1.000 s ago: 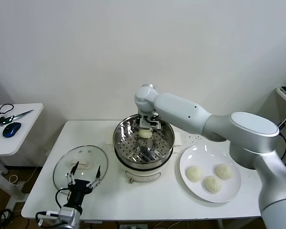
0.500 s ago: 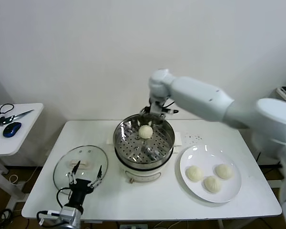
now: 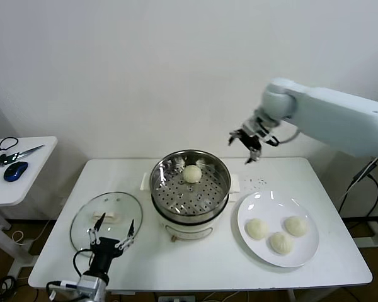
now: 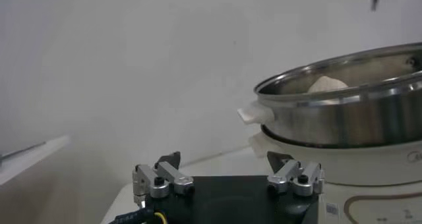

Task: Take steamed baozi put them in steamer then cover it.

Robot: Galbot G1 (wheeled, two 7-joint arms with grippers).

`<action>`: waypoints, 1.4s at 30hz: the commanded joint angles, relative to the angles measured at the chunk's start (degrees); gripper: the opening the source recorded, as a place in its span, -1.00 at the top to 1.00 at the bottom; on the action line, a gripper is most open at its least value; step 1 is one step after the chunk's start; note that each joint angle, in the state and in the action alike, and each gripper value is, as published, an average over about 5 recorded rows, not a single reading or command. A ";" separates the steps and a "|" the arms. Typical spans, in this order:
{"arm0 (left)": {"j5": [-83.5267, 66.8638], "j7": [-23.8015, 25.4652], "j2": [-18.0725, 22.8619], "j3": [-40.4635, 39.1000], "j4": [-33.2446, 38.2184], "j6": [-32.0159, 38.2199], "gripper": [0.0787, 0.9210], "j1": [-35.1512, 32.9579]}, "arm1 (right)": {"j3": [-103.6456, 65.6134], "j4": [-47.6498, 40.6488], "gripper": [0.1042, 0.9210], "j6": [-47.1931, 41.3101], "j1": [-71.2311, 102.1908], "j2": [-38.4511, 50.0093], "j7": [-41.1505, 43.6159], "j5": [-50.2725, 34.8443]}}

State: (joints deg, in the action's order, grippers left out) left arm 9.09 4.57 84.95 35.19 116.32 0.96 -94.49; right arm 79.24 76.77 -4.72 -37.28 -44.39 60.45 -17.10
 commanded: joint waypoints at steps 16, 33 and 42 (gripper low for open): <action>0.55 -0.05 0.25 0.20 0.34 -0.06 -0.77 -0.59 | -11.42 3.01 -0.76 -14.35 26.15 9.31 -1.33 2.40; -1.03 -0.11 0.15 0.89 -0.50 -0.12 -0.77 -0.39 | -12.91 -2.28 -0.76 -13.77 29.68 2.97 -1.73 4.30; -1.47 -0.08 0.20 0.30 -1.25 -0.09 -0.77 -0.27 | -13.00 -4.12 -0.76 -13.57 30.22 1.45 -1.67 5.09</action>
State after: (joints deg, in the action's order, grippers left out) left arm 8.06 4.46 85.15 35.56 115.23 0.93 -94.79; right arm 66.83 73.68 -18.03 -8.22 -42.15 58.87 -12.56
